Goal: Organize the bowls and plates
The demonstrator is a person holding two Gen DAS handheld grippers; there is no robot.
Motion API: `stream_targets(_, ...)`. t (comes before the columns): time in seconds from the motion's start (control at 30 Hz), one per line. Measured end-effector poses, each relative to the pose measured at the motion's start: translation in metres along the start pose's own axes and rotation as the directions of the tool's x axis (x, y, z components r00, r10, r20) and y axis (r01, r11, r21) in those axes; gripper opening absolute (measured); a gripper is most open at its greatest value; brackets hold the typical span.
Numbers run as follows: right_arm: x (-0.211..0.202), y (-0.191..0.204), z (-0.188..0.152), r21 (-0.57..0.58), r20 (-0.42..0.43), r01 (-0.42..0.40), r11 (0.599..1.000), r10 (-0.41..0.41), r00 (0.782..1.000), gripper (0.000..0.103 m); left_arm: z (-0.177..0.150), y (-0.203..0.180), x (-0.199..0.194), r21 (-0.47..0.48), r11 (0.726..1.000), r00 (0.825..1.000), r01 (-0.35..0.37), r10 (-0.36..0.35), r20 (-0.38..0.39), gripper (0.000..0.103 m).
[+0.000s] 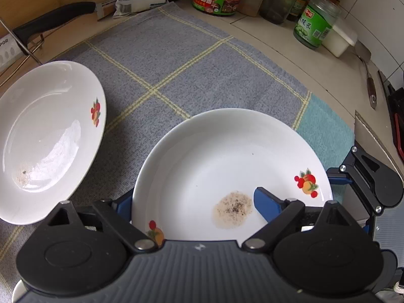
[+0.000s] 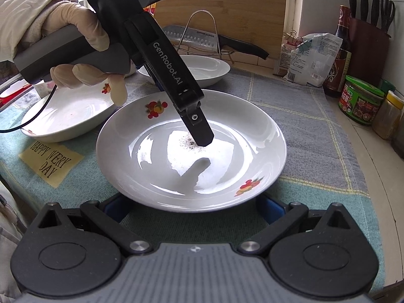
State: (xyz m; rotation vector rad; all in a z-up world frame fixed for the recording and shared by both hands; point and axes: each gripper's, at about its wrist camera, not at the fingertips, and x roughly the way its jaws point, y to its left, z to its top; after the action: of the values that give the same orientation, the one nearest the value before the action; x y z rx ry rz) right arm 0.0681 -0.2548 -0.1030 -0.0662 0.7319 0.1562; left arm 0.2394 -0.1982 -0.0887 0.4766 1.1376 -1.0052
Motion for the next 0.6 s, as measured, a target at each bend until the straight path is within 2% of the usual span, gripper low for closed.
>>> stream_targets(0.23,0.0011,0.0002,0.0027,-0.012,-0.013,-0.017,1.000,0.017,1.000,0.103,0.0024,0.0048,-0.0017,-0.016,1.000,1.000,0.013,-0.013,-0.004,0.087)
stream_targets(0.6,0.0050,-0.0041,0.0069,-0.044,-0.033,-0.049,0.998,0.048,0.998,0.103,0.0076,0.0048,-0.0001,-0.002,1.000,0.998,0.023,-0.023,-0.052,0.086)
